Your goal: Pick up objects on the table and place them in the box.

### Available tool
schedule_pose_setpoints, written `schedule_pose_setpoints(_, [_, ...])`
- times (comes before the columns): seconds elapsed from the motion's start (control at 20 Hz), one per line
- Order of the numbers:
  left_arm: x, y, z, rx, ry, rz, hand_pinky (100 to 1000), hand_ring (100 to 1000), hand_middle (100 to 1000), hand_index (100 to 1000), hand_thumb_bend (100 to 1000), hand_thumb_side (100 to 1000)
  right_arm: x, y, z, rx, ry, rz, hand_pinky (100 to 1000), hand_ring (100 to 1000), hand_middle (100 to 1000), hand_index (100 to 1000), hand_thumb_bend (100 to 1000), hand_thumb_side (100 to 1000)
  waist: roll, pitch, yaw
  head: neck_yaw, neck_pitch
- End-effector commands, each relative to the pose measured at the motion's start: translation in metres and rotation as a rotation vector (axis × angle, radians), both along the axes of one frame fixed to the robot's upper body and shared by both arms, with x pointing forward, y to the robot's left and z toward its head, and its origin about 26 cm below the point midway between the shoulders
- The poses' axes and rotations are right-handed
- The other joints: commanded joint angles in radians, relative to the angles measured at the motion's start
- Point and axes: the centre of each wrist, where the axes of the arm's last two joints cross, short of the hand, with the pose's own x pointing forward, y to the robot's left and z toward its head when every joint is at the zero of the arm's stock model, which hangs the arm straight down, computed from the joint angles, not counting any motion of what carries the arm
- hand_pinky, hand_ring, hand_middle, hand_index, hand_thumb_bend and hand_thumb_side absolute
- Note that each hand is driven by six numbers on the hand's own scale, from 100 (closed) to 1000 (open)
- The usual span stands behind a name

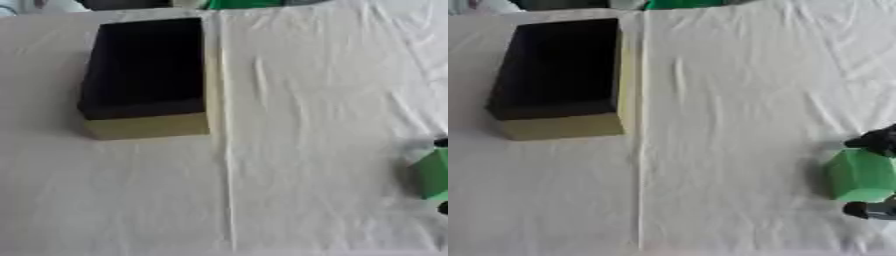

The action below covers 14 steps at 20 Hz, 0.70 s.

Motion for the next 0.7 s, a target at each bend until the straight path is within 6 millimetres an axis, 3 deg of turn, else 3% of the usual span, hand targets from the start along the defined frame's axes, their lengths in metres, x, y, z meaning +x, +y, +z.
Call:
schedule_pose_setpoints(0.05, [-0.0022,0.0017,0.0089,0.013,-0.025,0.001,624,636,676,775,319,1000,0.0014,0.0012,0.0089,-0.021,-0.033,0.013,934,885,866,1000,620,958,0.0,-0.013,-0.002,0.006,-0.008])
schedule_pose_setpoints(0.3, [-0.0011,-0.0008,0.0088,0.006,-0.023,-0.015,622,634,672,773,312,1000,0.0052,0.0061,0.0106,-0.045,-0.098,0.053,922,873,851,1000,578,892,0.003,-0.012,0.006,-0.004,-0.021])
schedule_pose_setpoints(0.4, [-0.0009,-0.0014,0.0088,0.007,-0.022,-0.021,619,630,668,771,308,1000,0.0057,0.0074,0.0095,-0.053,-0.116,0.07,905,851,823,979,445,771,0.004,-0.012,0.009,-0.009,-0.024])
schedule_pose_setpoints(0.45, [-0.0008,-0.0016,0.0087,0.007,-0.021,-0.023,617,629,665,768,305,1000,0.006,0.0077,0.0098,-0.054,-0.135,0.082,872,816,775,917,294,599,0.004,-0.012,0.011,-0.01,-0.024])
schedule_pose_setpoints(0.55, [-0.0006,-0.0021,0.0086,0.006,-0.019,-0.028,615,627,659,764,301,1000,0.006,0.0077,0.0095,-0.043,-0.185,0.106,847,786,725,838,207,481,0.003,-0.012,0.014,-0.01,-0.024])
schedule_pose_setpoints(0.7, [-0.0003,-0.0028,0.0085,0.005,-0.018,-0.035,611,623,650,755,300,1000,0.0052,0.0082,0.006,0.011,-0.223,0.136,819,738,603,733,108,470,0.002,-0.01,0.019,-0.01,-0.022])
